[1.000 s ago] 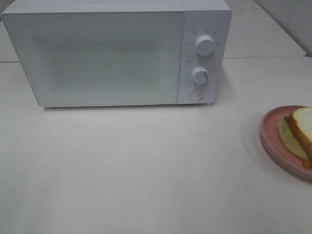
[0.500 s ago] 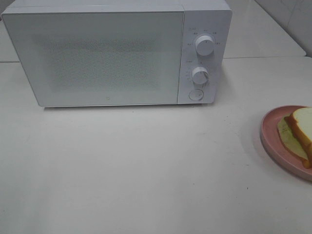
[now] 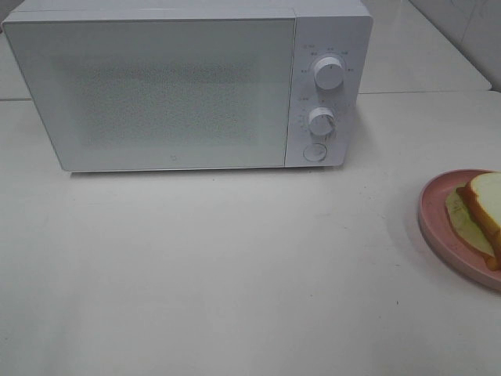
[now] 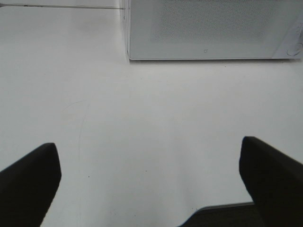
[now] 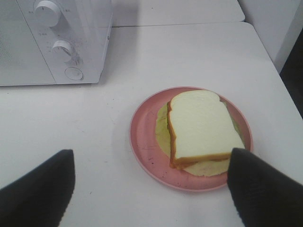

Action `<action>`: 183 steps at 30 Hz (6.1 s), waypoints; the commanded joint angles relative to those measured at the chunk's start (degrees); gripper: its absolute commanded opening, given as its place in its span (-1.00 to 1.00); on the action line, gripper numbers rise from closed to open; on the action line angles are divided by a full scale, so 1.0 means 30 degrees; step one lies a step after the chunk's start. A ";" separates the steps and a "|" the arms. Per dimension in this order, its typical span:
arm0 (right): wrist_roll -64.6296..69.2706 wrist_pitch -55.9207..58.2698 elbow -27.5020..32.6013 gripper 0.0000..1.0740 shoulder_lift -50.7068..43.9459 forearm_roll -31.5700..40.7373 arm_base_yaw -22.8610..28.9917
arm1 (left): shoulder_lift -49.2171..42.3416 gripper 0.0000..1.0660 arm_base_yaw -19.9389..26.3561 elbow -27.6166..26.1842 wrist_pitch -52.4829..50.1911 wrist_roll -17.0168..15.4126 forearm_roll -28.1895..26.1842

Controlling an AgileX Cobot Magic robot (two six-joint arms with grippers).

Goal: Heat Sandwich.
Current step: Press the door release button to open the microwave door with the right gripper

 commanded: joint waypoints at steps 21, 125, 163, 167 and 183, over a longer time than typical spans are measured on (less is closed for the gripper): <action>-0.0172 -0.8480 0.0707 0.46 0.8289 -0.0134 -0.0019 | -0.0458 0.82 0.0076 0.0057 -0.0267 0.0019 0.0057; 0.4660 -3.5447 0.3113 0.42 2.5974 2.1429 1.6043 | -0.0458 0.82 0.0076 0.0057 -0.0267 0.0019 0.0038; 2.0054 -3.5065 0.3113 -1.00 2.7215 2.1276 1.5699 | -0.0439 0.82 0.0076 0.0057 -0.0267 0.0019 0.0038; 2.0474 -3.5065 0.2693 -1.00 2.8247 2.1276 1.5699 | -0.0344 0.82 0.0076 0.0057 -0.0267 0.0019 0.0038; 2.0989 -3.3270 -0.0688 -1.00 3.0978 1.6788 1.2109 | -0.0344 0.82 0.0076 0.0057 -0.0267 0.0019 0.0038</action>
